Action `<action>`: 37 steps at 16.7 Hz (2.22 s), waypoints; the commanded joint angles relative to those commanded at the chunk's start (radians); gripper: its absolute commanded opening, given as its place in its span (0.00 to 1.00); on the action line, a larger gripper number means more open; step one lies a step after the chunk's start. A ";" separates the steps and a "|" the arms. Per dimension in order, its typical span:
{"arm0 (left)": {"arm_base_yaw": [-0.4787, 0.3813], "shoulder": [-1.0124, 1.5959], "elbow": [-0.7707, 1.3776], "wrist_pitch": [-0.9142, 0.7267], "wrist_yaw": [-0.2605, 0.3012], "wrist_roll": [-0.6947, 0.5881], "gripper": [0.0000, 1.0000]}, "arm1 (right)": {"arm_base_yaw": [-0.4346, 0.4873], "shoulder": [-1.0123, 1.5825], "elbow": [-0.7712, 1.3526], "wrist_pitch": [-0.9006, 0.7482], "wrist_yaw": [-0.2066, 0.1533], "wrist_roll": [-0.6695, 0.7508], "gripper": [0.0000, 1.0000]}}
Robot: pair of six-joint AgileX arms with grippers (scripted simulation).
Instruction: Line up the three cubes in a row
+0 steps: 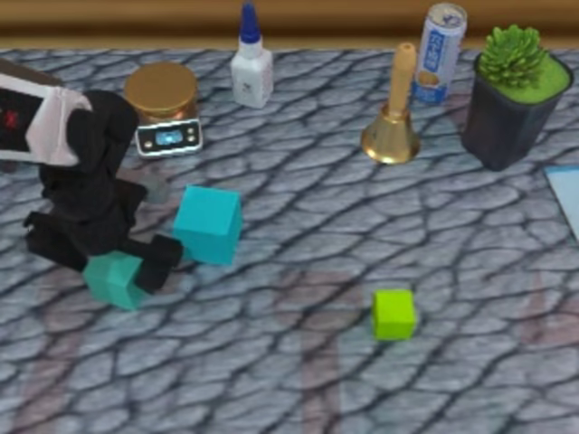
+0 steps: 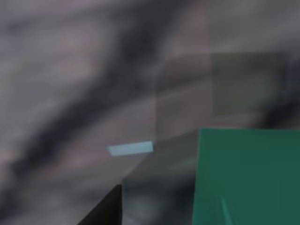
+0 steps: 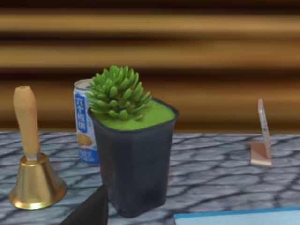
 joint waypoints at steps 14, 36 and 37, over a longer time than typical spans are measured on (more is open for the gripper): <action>0.000 0.000 0.000 0.000 0.000 0.000 0.00 | 0.000 0.000 0.000 0.000 0.000 0.000 1.00; -0.147 -0.052 0.280 -0.330 -0.003 -0.229 0.00 | 0.000 0.000 0.000 0.000 0.000 0.000 1.00; -0.189 -0.030 0.316 -0.348 -0.004 -0.298 0.00 | 0.000 0.000 0.000 0.000 0.000 0.000 1.00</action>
